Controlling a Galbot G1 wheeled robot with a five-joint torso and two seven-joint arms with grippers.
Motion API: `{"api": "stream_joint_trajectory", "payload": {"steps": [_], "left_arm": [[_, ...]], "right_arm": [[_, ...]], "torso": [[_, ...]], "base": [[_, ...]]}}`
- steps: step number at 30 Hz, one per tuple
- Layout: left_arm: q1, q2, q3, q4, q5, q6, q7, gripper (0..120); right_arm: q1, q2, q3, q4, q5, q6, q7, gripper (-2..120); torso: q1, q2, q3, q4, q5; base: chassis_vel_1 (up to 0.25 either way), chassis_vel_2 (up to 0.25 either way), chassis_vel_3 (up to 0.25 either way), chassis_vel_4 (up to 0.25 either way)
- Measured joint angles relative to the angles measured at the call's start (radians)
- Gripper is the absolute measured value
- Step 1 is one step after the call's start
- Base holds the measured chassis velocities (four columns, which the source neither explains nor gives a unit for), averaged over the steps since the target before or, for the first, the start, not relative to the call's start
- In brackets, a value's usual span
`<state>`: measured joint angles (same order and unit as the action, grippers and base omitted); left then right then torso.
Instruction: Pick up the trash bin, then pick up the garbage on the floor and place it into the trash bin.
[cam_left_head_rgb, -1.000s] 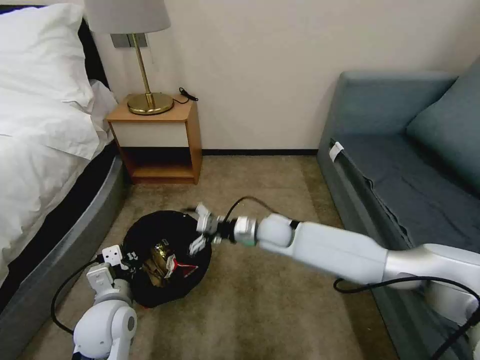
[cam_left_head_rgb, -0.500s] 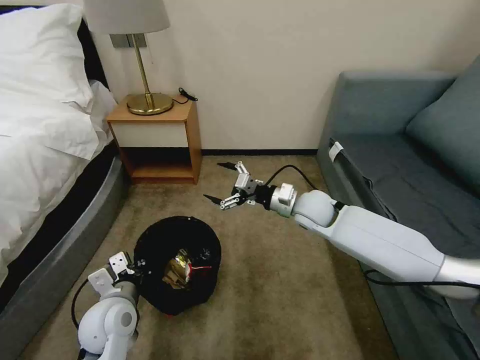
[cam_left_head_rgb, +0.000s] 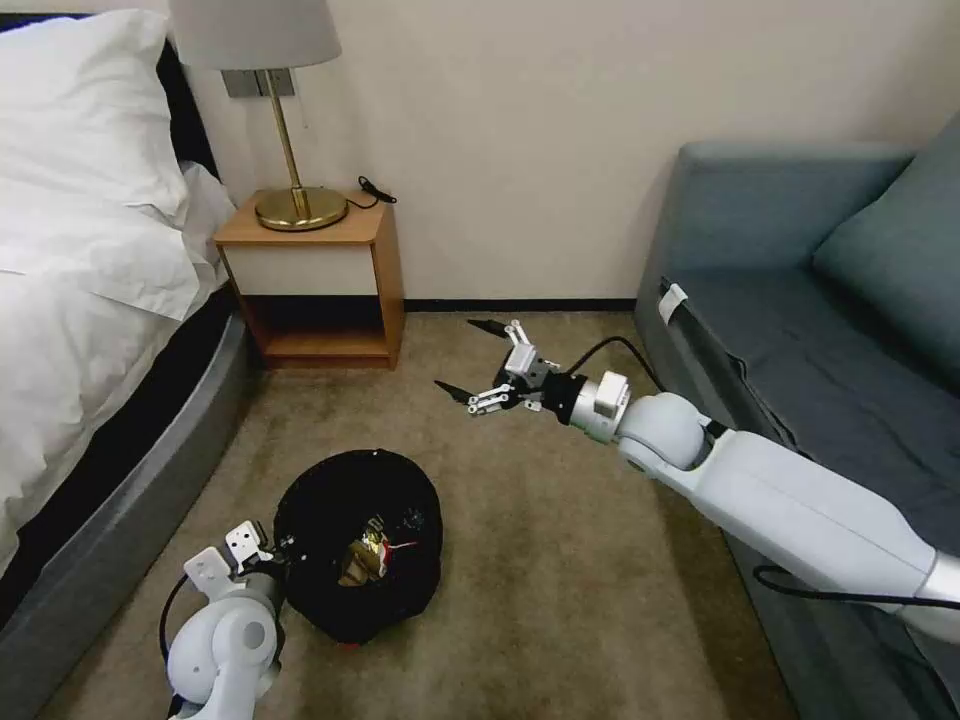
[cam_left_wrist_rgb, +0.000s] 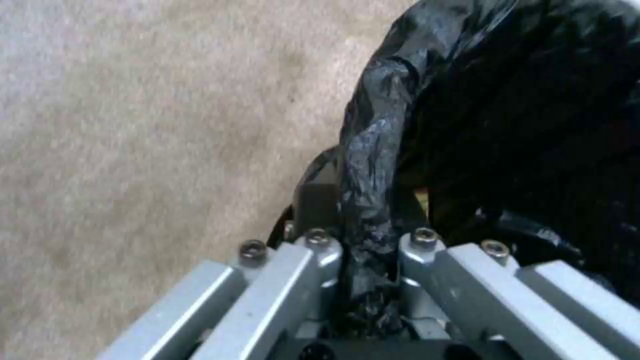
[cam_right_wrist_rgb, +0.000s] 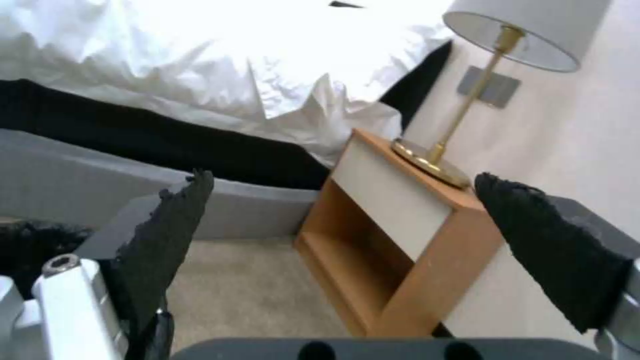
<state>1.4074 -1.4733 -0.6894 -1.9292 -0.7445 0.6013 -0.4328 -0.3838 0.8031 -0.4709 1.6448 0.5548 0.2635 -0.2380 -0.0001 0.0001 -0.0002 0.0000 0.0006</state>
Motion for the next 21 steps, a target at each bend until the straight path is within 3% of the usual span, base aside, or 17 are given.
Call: {"api": "stream_joint_trajectory", "payload": {"steps": [7, 11, 12, 16, 17, 18, 21], "left_arm": [[0.007, -0.003, 0.007, 0.006, 0.112, -0.089, 0.081, 32], [0.018, -0.004, 0.001, 0.003, 0.207, -0.184, 0.16, 50], [0.018, -0.004, 0.001, 0.003, 0.207, -0.184, 0.16, 50], [0.029, -0.002, -0.018, -0.004, 0.283, -0.29, 0.282, 68], [0.029, -0.002, -0.018, -0.004, 0.283, -0.29, 0.282, 68], [0.034, 0.0, -0.03, -0.005, 0.339, -0.368, 0.367, 74], [0.042, 0.004, -0.041, -0.005, 0.443, -0.492, 0.482, 88]], "right_arm": [[-0.073, -0.029, 0.075, 0.016, -0.005, 0.0, -0.001, 100], [-0.128, -0.053, 0.138, 0.034, -0.006, 0.0, -0.001, 100], [-0.128, -0.053, 0.138, 0.034, -0.006, 0.0, -0.001, 100], [-0.179, -0.08, 0.197, 0.071, 0.013, -0.003, 0.027, 100], [-0.179, -0.08, 0.197, 0.071, 0.013, -0.003, 0.027, 100], [-0.22, -0.096, 0.241, 0.107, 0.025, -0.011, 0.075, 100], [-0.358, -0.094, 0.381, 0.208, 0.042, -0.078, 0.272, 100]], "torso": [[0.0, 0.0, 0.0, -0.0001, -0.0014], [0.0, 0.0, 0.0, -0.0002, -0.001], [0.0, 0.0, 0.0, -0.0002, -0.001], [0.0, 0.0, 0.0, 0.0, -0.0007], [0.0, 0.0, 0.0, 0.0, -0.0007], [0.0, 0.0, 0.0, 0.0001, -0.0007], [0.0, 0.0, 0.0, -0.0002, -0.0009]], "base": [[0.0, 0.0, 0.0, 0.0], [0.0, 0.0, 0.0, 0.0], [0.0, 0.0, 0.0, 0.0], [0.0, 0.0, 0.0, 0.0], [0.0, 0.0, 0.0, 0.0], [0.0, 0.0, 0.0, 0.0], [0.0, 0.0, 0.0, 0.0]]}}
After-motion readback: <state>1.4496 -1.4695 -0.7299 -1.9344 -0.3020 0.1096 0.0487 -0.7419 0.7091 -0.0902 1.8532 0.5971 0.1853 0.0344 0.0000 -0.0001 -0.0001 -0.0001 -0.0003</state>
